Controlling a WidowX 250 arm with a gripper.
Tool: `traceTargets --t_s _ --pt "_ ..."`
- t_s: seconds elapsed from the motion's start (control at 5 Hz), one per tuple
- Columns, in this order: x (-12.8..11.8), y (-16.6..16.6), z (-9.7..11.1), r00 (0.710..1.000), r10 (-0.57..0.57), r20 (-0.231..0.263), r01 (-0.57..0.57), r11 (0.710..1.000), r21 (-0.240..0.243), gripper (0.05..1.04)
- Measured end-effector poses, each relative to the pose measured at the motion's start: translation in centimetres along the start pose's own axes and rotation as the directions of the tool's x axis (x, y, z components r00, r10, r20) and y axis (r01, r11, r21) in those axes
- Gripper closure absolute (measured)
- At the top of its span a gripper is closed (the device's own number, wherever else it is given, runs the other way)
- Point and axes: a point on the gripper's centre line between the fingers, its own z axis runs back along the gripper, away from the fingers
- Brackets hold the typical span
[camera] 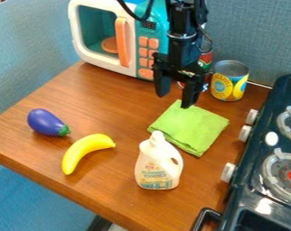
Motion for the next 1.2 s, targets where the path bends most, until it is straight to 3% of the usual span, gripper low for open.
traceTargets --t_s 0.2,0.4,0.8,1.2 --pt "-0.2 -0.1 -0.1 1.000 -0.016 -0.015 0.016 1.000 -0.006 0.087" --pt "-1.4 0.1 -3.1 0.997 -0.003 -0.072 0.003 1.000 0.004 0.087" --pt "0.6 -1.6 -6.2 0.999 -0.032 -0.041 0.033 0.999 0.035 0.085" --pt "1.4 -0.8 -6.7 0.999 0.024 -0.022 -0.022 0.996 0.084 0.085"
